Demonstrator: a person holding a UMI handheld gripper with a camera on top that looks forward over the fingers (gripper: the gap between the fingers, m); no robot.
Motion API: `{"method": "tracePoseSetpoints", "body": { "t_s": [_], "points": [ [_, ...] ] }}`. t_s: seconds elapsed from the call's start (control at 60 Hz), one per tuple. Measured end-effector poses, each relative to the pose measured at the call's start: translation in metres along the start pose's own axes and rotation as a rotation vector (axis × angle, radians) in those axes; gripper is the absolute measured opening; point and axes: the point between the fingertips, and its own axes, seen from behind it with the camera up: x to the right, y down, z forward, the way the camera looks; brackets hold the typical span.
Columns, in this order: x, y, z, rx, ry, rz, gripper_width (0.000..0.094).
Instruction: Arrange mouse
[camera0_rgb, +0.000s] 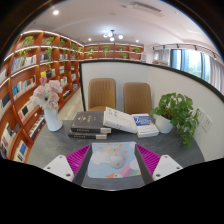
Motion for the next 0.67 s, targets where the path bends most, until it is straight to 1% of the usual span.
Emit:
{"method": "tracePoseSetpoints", "body": {
  "t_s": [0.133,0.267,0.467,0.667],
  "points": [
    [0.009,-0.003,-0.038,0.031,-0.005,0.016,0.0857],
    [0.026,0.006,-0.066,0.040,-0.004,0.019,0.0855],
    [0.045,0.040,-0.103,0.009,-0.016,0.028,0.0857],
    [0.059,0.069,-0.131,-0.003,-0.020,0.046,0.0847]
  ]
}}
